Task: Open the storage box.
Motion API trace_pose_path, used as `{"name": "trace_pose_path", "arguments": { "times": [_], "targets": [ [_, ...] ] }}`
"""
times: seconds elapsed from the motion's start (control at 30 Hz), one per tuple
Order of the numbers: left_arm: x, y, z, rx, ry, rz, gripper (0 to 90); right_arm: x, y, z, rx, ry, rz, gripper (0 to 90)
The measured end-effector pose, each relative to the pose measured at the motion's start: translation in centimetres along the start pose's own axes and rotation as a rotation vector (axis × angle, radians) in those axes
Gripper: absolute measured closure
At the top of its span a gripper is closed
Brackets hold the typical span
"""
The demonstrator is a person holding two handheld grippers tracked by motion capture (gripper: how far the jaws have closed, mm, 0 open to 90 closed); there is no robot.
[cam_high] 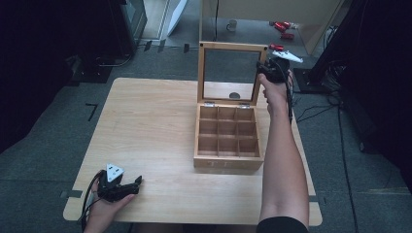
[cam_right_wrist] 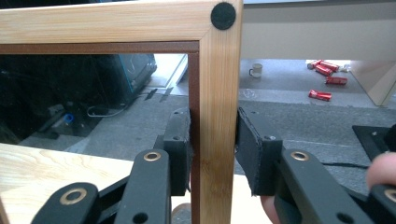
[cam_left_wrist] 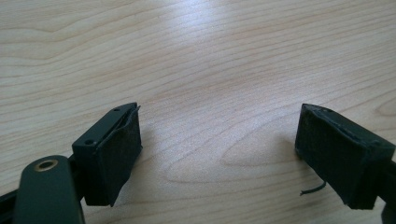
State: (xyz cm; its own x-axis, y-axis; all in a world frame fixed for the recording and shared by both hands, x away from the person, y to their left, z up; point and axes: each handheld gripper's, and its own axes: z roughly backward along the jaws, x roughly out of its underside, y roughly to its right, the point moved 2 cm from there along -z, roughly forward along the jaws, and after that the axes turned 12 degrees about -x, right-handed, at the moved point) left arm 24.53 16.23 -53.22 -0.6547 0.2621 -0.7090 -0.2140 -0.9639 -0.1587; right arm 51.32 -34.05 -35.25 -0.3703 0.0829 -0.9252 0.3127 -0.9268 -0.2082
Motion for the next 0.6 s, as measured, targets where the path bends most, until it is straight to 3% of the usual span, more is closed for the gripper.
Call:
{"name": "trace_pose_path", "arguments": {
  "times": [0.23, 0.47, 0.6],
  "targets": [
    [0.0, 0.0, 0.0, 0.0, 0.0, -0.001, 15.2, 0.6, -0.2, 1.5, -0.023, 0.031, -0.002, 56.7],
    [0.0, 0.0, 0.0, 0.001, 0.0, -0.002, 15.2, 1.5, -0.7, 3.8, -0.057, 0.026, 0.0, 35.1],
    [0.0, 0.0, 0.0, 0.002, -0.001, 0.0, 15.2, 2.1, -1.1, 5.2, -0.048, -0.005, 0.006, 20.6]
  ]
}}
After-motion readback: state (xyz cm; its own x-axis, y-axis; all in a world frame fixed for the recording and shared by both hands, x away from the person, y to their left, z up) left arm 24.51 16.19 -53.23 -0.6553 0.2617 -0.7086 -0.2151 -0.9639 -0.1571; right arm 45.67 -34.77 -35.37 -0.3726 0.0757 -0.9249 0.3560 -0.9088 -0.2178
